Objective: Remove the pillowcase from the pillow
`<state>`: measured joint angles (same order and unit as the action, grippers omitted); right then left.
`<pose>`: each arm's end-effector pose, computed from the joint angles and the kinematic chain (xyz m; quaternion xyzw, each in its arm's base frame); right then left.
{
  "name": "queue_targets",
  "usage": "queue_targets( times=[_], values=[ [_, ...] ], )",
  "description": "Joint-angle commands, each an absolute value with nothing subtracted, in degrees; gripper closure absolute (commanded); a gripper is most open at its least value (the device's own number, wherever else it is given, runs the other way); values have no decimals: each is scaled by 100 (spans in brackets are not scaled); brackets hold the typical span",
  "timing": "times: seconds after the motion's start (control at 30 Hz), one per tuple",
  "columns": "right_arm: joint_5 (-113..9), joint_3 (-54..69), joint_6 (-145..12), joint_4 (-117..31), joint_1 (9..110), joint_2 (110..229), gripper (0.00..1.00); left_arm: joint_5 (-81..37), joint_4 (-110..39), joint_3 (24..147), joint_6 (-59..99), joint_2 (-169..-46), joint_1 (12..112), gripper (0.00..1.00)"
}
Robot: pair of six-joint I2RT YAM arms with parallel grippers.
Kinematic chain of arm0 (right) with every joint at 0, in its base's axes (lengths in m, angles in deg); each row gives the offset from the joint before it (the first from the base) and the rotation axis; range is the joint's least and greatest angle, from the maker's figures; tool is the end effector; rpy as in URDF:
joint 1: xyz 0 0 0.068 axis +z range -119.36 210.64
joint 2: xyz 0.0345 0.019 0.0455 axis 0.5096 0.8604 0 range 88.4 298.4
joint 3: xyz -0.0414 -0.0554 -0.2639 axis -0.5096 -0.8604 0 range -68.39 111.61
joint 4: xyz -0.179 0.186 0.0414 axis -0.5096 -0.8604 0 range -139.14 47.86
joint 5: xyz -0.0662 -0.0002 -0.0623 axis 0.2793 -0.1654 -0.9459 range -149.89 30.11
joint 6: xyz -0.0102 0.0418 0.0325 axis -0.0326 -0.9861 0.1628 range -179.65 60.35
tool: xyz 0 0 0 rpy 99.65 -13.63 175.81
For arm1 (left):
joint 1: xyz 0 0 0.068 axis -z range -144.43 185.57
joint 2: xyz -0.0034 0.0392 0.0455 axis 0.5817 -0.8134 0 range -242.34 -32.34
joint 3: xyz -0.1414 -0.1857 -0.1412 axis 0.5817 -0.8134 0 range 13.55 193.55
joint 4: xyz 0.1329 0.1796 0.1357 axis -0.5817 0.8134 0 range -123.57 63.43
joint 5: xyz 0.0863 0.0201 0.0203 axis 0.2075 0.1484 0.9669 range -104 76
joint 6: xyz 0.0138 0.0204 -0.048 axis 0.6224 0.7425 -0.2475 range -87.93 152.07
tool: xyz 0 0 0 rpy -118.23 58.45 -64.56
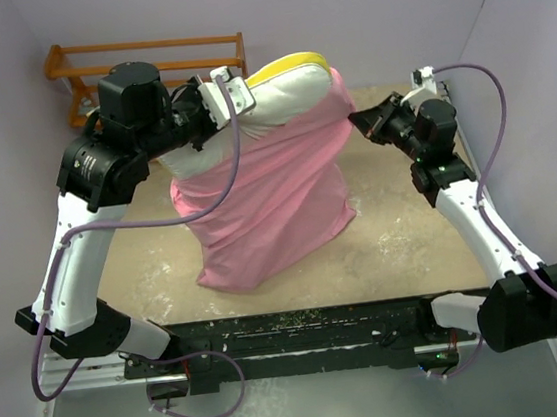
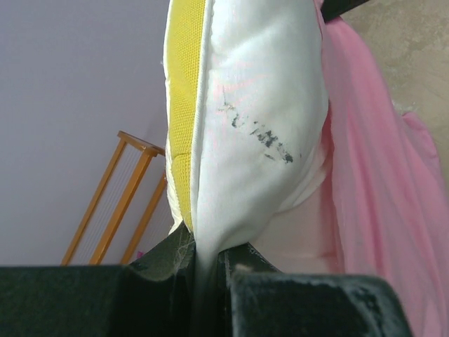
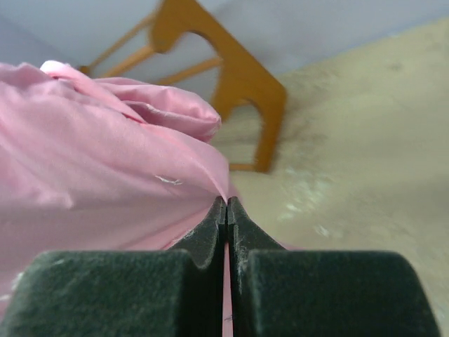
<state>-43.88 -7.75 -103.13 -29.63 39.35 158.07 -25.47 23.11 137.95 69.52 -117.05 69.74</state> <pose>0.2829 0.0533 0.3884 0.1060 0.6779 0.4029 0.6057 0.2029 -0.1463 0.5471 0.5162 0.6138 -0.0633 0.5940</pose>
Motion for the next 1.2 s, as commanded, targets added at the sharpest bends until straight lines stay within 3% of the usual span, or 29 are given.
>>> queue_targets(
  times=[0.0,0.47,0.7,0.83,1.03,1.17],
  values=[
    [-4998,-1331,-10346,-3325,3607,15822,100,-2149,1171,14143,7249,-11275,6992,100],
    [-5538,-2523,-10063,-3293,3860,16186,100,-1568,-1260,13982,7148,-11073,6993,100],
    [-6069,-1742,-9577,-3975,4232,16084,99,-2085,-952,14125,6780,-11208,6992,100],
    [-6018,-1127,-9019,-3993,4233,15485,64,-2435,-578,13791,6819,-11056,6993,100],
    [-4363,-390,-7962,-2845,4233,14586,34,-3078,43,13524,6978,-10914,6991,100],
    [-2906,373,-7566,-2789,4248,14687,22,-3553,635,13525,7036,-10907,6993,100]
  ],
)
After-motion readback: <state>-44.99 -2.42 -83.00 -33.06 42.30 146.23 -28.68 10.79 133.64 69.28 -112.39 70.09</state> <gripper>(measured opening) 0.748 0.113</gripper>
